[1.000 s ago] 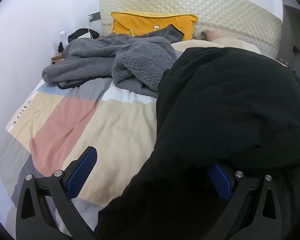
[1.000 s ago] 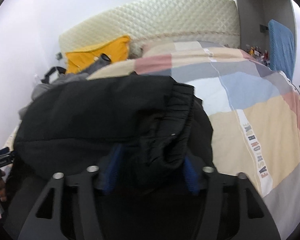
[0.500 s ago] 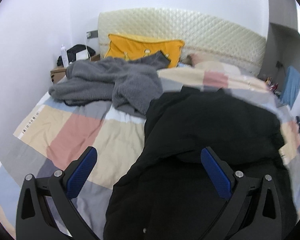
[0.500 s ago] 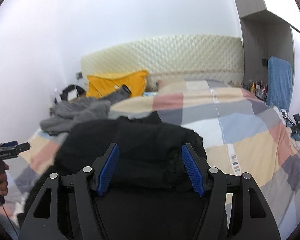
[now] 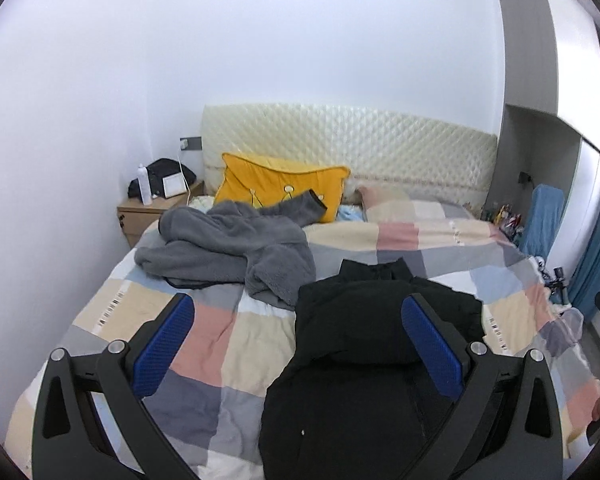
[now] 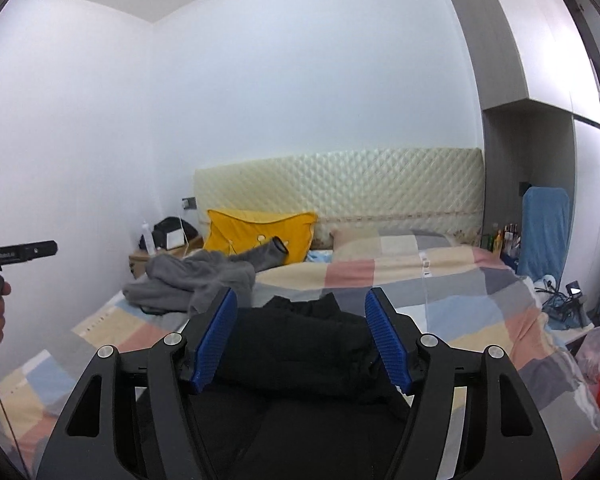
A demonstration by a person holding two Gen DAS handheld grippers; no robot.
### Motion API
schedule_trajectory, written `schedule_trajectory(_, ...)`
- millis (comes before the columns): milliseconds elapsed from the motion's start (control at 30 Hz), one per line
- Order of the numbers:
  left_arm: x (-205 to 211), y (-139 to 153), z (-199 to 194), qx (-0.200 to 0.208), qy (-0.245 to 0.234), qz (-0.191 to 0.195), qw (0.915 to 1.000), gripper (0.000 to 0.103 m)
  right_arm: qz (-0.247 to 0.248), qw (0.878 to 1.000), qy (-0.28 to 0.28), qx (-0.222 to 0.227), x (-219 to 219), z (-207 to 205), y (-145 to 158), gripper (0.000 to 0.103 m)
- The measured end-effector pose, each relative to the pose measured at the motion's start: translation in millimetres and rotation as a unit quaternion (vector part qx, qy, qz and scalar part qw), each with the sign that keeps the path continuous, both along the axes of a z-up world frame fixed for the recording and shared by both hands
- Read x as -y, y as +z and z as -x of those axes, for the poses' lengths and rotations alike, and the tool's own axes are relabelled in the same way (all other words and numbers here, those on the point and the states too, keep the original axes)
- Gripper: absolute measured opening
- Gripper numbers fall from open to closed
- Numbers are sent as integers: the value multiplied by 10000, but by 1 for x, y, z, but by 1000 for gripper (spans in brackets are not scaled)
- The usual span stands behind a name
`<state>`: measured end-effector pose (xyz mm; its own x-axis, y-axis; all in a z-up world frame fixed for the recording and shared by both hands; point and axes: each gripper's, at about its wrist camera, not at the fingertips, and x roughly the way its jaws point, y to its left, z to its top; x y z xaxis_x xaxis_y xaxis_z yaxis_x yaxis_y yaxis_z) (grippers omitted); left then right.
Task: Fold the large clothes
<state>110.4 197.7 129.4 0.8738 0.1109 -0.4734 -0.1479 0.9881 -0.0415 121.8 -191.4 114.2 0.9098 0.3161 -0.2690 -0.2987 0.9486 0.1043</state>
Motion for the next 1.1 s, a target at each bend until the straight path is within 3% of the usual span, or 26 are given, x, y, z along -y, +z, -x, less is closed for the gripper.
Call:
schedule_trajectory(200,-27,27,45,-123,-112,409,9990,103,-61,10000,18,-68,17,37,15,66)
schedule_trajectory(300,-45,28,60,-215,-118,672,9974,103,43,9999,21,-158,31,51,16,66)
schedule_trajectory(500,-79,13,75,-467,-5,716,9963,103,105,9988,-54,-466,83,67,11,66)
schedule_trajectory(633,-101,-18,74,-736,44,956,9927,103,-24,9956,-102,-933,126,65,-11,66)
schedule_trajectory(767,-116,-66,64,-1139,-39,1350,9843,103,-71,9875,-176,-1565,166,59,-55,66)
schedule_trajectory(933,-112,-130,51,-1608,-304,1606,9733,103,-416,9673,11,-2504,197,46,-124,66)
schedule_trajectory(1100,-105,-197,38,-2049,-636,2096,9539,103,-657,9480,213,-3107,212,40,-183,66)
